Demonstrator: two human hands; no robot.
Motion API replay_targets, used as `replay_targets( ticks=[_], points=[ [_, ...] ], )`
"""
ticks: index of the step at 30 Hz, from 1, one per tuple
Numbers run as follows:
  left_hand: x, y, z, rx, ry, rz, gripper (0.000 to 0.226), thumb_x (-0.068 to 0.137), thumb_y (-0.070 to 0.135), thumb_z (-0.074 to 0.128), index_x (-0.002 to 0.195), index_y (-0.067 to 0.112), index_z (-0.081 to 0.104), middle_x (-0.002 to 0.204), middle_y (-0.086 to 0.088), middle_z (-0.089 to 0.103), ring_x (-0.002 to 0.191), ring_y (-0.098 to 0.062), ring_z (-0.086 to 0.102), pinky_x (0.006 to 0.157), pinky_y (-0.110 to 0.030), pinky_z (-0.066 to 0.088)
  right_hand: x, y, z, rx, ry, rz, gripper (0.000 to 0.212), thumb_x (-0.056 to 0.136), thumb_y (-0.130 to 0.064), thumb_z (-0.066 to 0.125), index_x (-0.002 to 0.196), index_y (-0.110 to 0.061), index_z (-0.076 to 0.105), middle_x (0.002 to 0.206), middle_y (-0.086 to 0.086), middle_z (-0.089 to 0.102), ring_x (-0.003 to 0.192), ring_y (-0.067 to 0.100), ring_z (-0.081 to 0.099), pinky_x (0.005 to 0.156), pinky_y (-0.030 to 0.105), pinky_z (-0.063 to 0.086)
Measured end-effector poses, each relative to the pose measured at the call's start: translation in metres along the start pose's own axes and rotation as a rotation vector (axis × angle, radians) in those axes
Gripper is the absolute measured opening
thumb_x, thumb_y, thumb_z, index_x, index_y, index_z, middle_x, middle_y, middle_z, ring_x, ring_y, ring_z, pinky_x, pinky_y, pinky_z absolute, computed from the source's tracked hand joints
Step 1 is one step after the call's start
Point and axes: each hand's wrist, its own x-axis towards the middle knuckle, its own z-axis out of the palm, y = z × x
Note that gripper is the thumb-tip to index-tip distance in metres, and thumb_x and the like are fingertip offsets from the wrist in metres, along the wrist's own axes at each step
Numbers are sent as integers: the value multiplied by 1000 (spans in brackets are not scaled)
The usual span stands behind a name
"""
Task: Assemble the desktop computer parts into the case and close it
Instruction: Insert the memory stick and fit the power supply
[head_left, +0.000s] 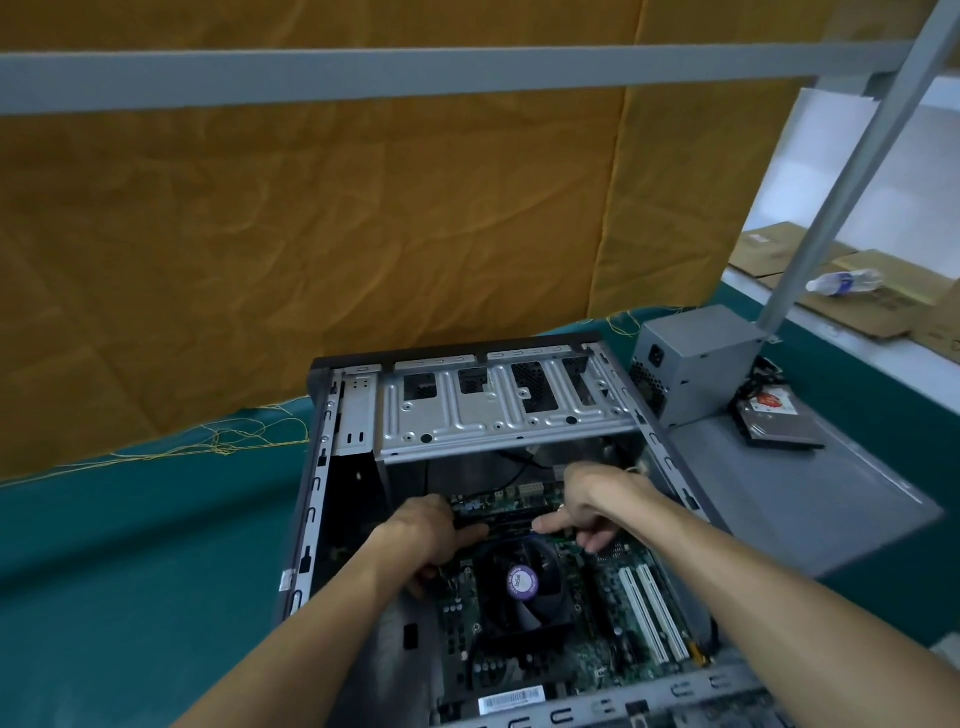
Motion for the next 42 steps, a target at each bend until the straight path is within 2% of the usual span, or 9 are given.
replay_targets(
  ticks=[2, 3, 7, 14, 18, 26, 29, 34, 42],
  points=[
    [4, 0, 4, 144, 26, 16, 74, 96, 68, 46, 127, 2, 55, 122, -14, 65, 105, -27, 69, 84, -33, 56, 5, -2, 0, 0, -81, 49, 63, 90, -63, 61, 88, 0, 59, 70, 1, 70, 38, 8, 55, 53, 16, 54],
    [6, 1, 5, 182, 35, 26, 76, 96, 69, 43, 129, 1, 54, 128, -15, 63, 115, -27, 65, 90, -32, 53, 7, -2, -1, 11, -113, 75, 62, 91, -63, 59, 85, -1, 58, 62, 2, 69, 35, 7, 54, 46, 15, 51],
    [12, -1, 6, 204, 33, 38, 76, 97, 68, 41, 133, 1, 52, 132, -16, 60, 121, -28, 61, 95, -32, 50, 10, -5, -1, 34, -156, 118, 58, 92, -61, 58, 84, -4, 54, 48, 2, 64, 28, 4, 48, 36, 14, 44],
    [14, 1, 6, 218, 45, 33, 80, 97, 69, 42, 137, 0, 47, 136, -16, 58, 124, -28, 60, 96, -33, 49, 6, -3, -3, 110, -157, 70, 44, 93, -54, 62, 78, -16, 48, 60, -11, 56, 31, 0, 45, 45, 11, 45],
    [14, 0, 6, 244, 49, 54, 81, 97, 69, 40, 138, -1, 46, 138, -16, 56, 126, -28, 58, 98, -33, 49, 2, -1, -2, 95, -164, 56, 47, 94, -56, 59, 71, -18, 45, 50, -11, 51, 35, 0, 44, 49, 12, 45],
    [10, -3, 5, 229, 62, 90, 82, 97, 72, 37, 131, 0, 54, 132, -17, 61, 118, -28, 63, 94, -33, 51, -3, 4, 2, 267, -39, -55, 50, 85, -54, 75, 93, -7, 57, 74, -5, 66, 55, 7, 60, 83, 27, 61],
    [7, 0, 3, 216, 63, 77, 85, 96, 73, 36, 135, -1, 51, 135, -16, 59, 119, -27, 63, 97, -33, 52, -1, 4, 6, 247, -25, -31, 51, 85, -55, 74, 91, -8, 55, 65, -6, 66, 45, 6, 57, 67, 21, 61],
    [2, 5, 8, 319, 130, 51, 78, 99, 67, 38, 135, 0, 50, 134, -16, 60, 123, -28, 61, 98, -34, 53, 8, 4, 16, 256, 55, -66, 57, 83, -50, 78, 95, -3, 47, 46, 0, 61, 35, 12, 54, 43, 22, 54],
    [-2, 9, 9, 323, 130, 29, 78, 99, 68, 36, 137, 1, 47, 136, -15, 58, 126, -29, 59, 99, -36, 52, -2, 3, 22, 206, 88, -56, 54, 88, -52, 72, 92, -4, 48, 37, -1, 57, 28, 10, 54, 32, 18, 43]
  ],
)
